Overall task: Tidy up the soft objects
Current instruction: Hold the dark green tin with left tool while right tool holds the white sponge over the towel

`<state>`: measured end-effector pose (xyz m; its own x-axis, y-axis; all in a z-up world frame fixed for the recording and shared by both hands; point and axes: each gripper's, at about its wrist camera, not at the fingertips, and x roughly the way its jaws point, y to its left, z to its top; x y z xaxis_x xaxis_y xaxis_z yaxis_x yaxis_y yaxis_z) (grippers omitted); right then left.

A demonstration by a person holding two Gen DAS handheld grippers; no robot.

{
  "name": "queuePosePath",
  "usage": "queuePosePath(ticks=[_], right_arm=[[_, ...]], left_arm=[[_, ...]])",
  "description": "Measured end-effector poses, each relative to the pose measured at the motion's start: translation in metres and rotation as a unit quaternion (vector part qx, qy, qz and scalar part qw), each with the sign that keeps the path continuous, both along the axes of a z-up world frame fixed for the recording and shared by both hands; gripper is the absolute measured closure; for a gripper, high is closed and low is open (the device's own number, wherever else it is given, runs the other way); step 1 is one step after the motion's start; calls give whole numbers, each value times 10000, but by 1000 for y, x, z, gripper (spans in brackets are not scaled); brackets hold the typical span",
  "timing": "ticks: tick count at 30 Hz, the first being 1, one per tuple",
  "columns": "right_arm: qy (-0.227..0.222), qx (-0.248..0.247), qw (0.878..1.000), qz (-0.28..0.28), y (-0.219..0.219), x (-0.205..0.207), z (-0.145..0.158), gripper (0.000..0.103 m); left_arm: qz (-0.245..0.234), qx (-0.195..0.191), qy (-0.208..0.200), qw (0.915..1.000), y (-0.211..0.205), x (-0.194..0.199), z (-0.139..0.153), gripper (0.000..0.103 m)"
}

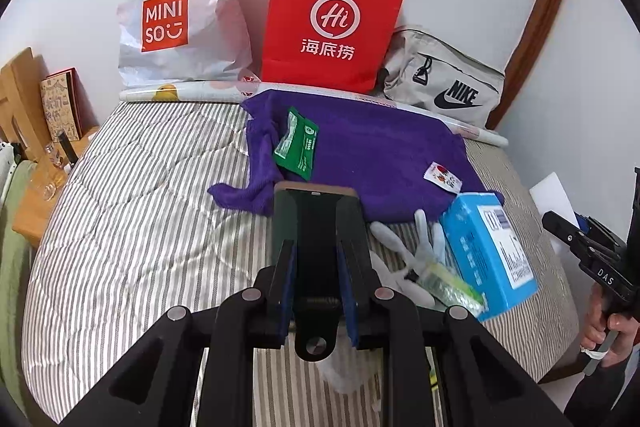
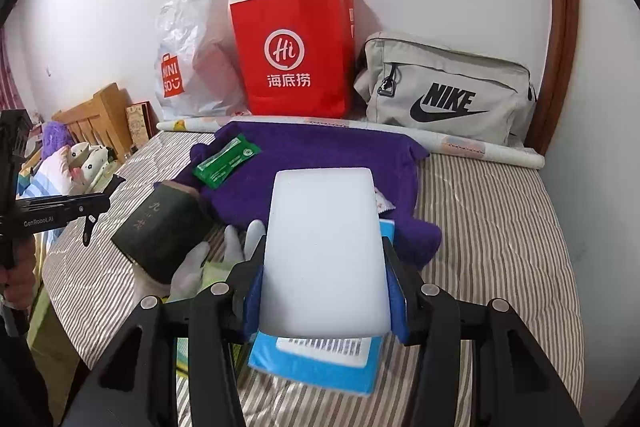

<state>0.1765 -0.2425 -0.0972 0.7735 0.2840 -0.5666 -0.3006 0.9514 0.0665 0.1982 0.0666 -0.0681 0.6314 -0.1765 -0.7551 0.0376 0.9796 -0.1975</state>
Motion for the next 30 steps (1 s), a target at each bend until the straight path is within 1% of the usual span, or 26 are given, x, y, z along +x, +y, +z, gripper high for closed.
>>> queuePosePath(ticks=[6,16,30], right_arm=[[38,-38,10000,4,1,24,1,54],[65,-45,10000,21,4,60,1,54],[101,-193,9998,-24,-1,109,1,54]], left_arm=[[70,-38,45,10000,4,19,1,83],[145,13,152,9998,4,48,-4,83],[160,-89,291,9994,4,89,-14,83]])
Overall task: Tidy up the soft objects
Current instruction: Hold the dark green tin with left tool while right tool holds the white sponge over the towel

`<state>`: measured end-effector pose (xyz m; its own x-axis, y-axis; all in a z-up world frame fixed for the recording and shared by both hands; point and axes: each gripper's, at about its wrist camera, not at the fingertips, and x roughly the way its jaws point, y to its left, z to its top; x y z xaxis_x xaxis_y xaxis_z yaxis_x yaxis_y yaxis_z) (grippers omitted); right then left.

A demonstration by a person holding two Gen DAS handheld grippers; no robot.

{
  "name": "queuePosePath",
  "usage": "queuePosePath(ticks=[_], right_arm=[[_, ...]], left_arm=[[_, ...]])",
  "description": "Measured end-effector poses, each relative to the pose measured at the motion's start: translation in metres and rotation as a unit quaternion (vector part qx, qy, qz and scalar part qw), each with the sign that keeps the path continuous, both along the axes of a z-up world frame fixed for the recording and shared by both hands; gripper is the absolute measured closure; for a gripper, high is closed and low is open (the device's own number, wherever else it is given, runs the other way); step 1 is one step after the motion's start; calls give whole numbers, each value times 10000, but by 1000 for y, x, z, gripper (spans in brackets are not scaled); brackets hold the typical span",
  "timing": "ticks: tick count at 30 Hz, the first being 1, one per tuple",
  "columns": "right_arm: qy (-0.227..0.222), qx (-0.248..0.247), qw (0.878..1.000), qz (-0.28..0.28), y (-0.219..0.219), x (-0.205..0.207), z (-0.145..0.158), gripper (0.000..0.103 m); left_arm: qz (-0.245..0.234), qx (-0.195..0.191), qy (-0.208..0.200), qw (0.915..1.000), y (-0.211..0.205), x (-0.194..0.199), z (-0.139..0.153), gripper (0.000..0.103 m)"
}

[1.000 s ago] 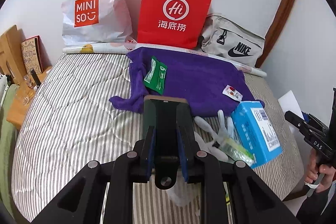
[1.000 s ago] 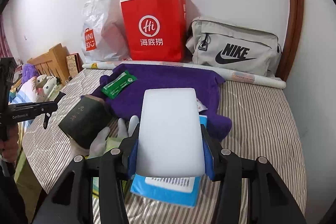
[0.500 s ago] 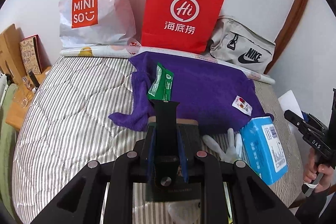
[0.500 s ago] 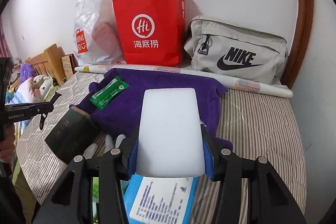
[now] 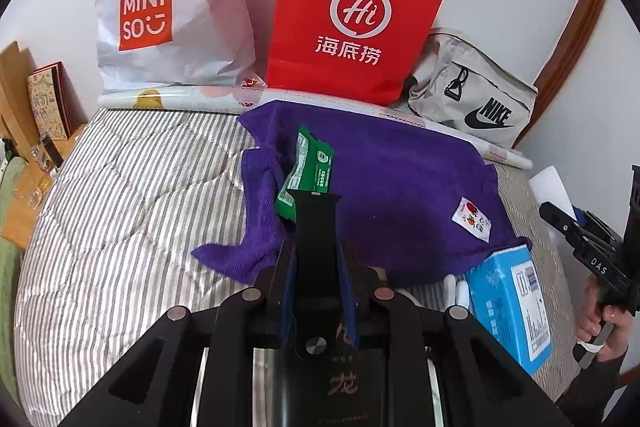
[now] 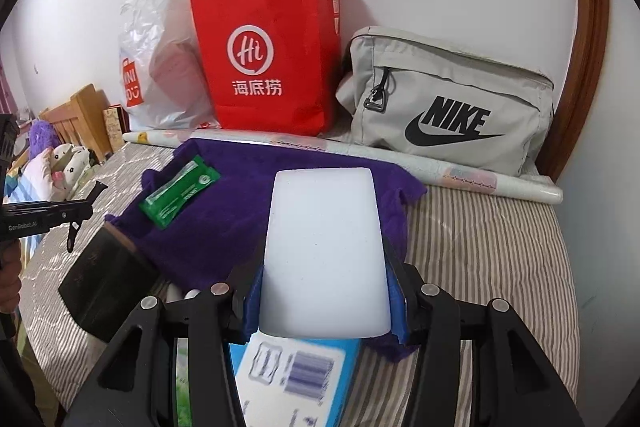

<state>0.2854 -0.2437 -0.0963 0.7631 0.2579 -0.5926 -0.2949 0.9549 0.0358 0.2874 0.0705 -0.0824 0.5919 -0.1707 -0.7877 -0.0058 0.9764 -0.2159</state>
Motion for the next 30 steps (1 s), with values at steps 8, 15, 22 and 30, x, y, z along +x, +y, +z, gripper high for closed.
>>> queuePosePath(ticks=[8,15,22,30], right_arm=[[135,-188,9997,114,4,41,-7,54],[362,-234,9988,248,11,71,-21,53],[625,-331,9969,344,14,95,-34,53],[898,-461,9937,488,21,114,-48,53]], left_arm=[[-17,-47,85,10000,-3,28,-5,83],[-107,-72,207,9997,-7,49,-15,83],[-224,-142,344,9991,-12,67,-24,83],[-314,-103,513,9981,-17,84,-35,83]])
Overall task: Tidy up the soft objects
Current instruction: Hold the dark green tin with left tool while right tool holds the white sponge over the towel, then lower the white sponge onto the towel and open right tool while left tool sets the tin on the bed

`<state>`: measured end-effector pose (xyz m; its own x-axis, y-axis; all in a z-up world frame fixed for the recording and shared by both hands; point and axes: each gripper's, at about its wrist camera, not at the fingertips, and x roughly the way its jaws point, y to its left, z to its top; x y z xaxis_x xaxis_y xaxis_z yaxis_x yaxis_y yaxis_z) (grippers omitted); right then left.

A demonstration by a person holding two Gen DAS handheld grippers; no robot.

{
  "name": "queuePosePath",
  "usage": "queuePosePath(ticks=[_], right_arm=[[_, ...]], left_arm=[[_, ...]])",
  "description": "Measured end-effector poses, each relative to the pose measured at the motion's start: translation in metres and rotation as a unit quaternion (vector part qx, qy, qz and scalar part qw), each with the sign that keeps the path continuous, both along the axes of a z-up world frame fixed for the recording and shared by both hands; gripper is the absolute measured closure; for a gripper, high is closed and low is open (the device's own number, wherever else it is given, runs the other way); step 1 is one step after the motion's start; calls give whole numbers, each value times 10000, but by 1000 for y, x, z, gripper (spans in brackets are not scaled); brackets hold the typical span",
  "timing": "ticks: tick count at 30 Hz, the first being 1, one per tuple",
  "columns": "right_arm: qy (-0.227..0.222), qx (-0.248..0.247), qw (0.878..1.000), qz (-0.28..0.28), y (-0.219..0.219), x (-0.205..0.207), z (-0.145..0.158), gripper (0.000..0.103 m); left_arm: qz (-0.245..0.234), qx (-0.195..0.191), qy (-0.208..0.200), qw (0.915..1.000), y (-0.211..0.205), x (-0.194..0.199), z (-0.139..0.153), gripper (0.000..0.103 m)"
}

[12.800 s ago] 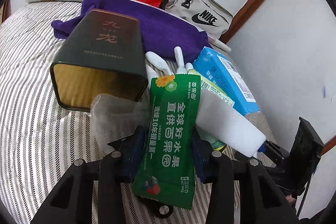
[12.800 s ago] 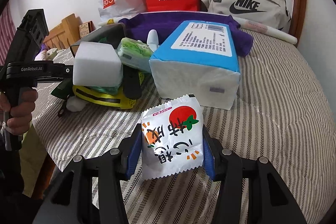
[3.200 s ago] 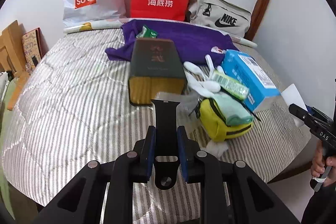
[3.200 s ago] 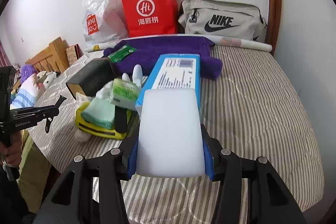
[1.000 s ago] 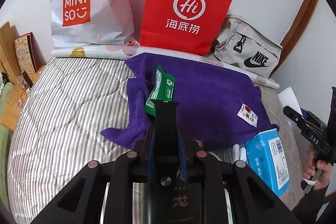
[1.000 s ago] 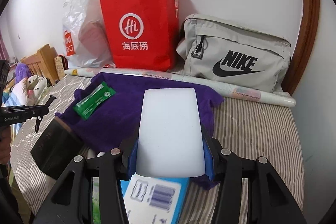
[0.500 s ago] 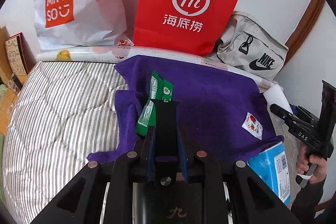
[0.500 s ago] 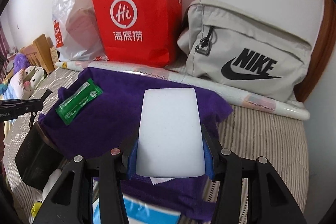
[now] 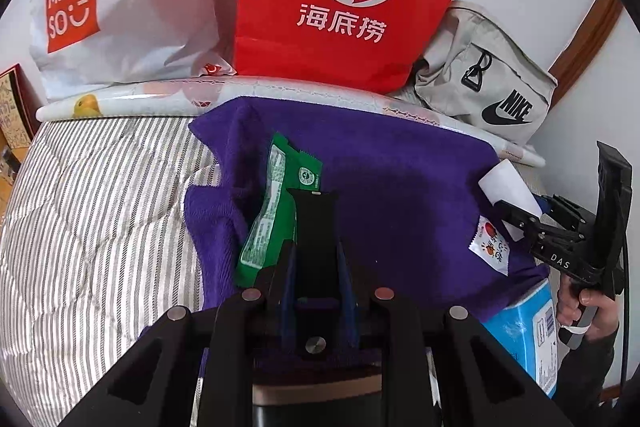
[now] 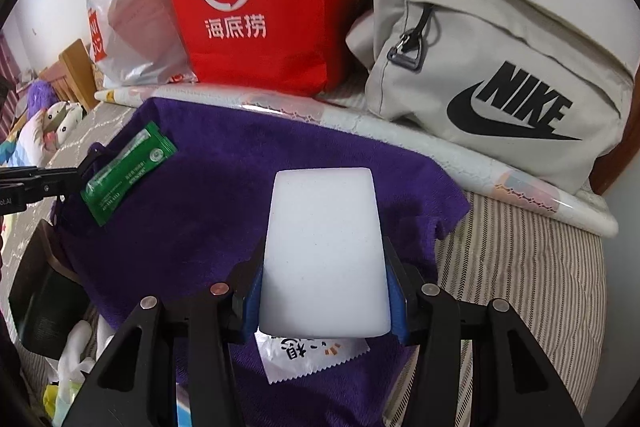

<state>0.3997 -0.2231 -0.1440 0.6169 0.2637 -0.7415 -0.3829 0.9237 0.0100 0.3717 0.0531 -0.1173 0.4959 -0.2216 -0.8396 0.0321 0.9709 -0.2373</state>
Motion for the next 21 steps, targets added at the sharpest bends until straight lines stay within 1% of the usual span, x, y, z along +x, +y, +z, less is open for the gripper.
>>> queuePosePath(ticks=[11,15,17,18,21], right_arm=[[362,-101,9993,-13,2,14,-19,53],[362,-113,9993,0,1,14,-20,52],[356,-170,9992,-7,2,14,-20,47],[336,-191,9993,-3,2,13,-20,41],[272,-257,9993,19,4,11,-18,37]], left_arm=[[-39,-1,288,9996,-5,19,-18,83],[-89,79,432,9990,-9,23,-25,83],[-109,61,472,9988,-10,23,-27,83],[-123,62,492,9987,-11,24,-28,83],[-161,106,576,9982,-14,24,-30,83]])
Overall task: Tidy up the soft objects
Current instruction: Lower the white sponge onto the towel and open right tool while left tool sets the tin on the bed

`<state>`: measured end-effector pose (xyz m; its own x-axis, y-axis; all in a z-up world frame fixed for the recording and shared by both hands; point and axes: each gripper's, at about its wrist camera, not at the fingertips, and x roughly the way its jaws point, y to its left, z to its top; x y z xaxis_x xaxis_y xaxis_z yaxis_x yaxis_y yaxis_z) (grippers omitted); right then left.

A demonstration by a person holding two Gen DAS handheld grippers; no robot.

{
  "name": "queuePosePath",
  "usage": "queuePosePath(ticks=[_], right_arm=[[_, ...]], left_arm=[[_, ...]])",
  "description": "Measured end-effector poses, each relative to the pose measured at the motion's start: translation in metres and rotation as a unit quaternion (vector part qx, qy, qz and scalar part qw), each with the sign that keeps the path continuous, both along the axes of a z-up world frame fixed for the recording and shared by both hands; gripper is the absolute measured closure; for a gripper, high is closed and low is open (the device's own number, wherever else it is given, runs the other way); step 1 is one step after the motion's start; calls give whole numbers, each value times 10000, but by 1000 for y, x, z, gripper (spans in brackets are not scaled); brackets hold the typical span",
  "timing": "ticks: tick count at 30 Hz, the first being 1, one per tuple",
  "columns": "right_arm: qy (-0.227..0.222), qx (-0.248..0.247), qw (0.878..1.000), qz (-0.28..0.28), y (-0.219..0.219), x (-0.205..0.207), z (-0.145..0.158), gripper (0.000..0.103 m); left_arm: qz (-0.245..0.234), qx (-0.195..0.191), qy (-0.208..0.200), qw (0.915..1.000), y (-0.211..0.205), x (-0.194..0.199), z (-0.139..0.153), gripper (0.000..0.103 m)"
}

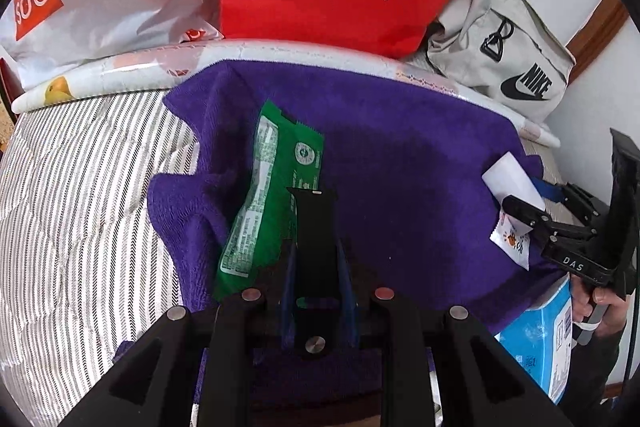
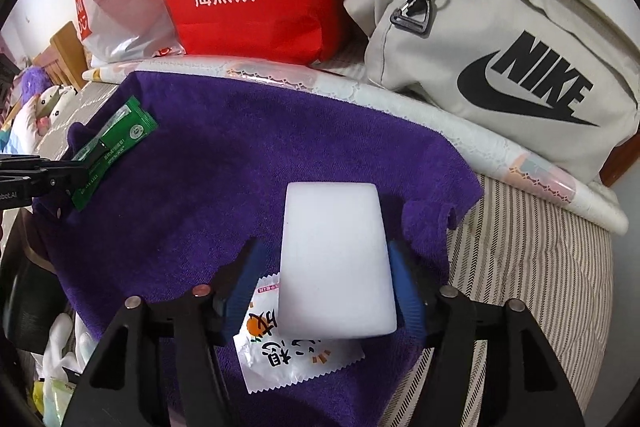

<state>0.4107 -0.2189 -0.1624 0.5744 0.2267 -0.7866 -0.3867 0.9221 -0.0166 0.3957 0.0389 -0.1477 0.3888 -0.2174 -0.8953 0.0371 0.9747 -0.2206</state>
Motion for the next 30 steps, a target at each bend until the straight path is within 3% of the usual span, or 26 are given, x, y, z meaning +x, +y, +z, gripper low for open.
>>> queuePosePath(ticks=[4,7,9,18,30], right_arm=[[-93,-44,9999,-40,-1,-5,6,37],[-225,23,9997,-127,-4,-14,16,37],[-333,61,9993,-153,-5,-23,24,37],[-722,292,9969,-144,0,-84,56,37],[-538,575,9969,57,28,-176,41,37]], left_arm=[[-64,39,44,10000,-4,0,0,82],[-83,49,55,9999,-3,-4,3,70],[-49,47,-23,10000,-1,-8,8,56],[327,185,-381,9986,21,-53,38,55],[629,196,-798,9946,39,-144,67,56]])
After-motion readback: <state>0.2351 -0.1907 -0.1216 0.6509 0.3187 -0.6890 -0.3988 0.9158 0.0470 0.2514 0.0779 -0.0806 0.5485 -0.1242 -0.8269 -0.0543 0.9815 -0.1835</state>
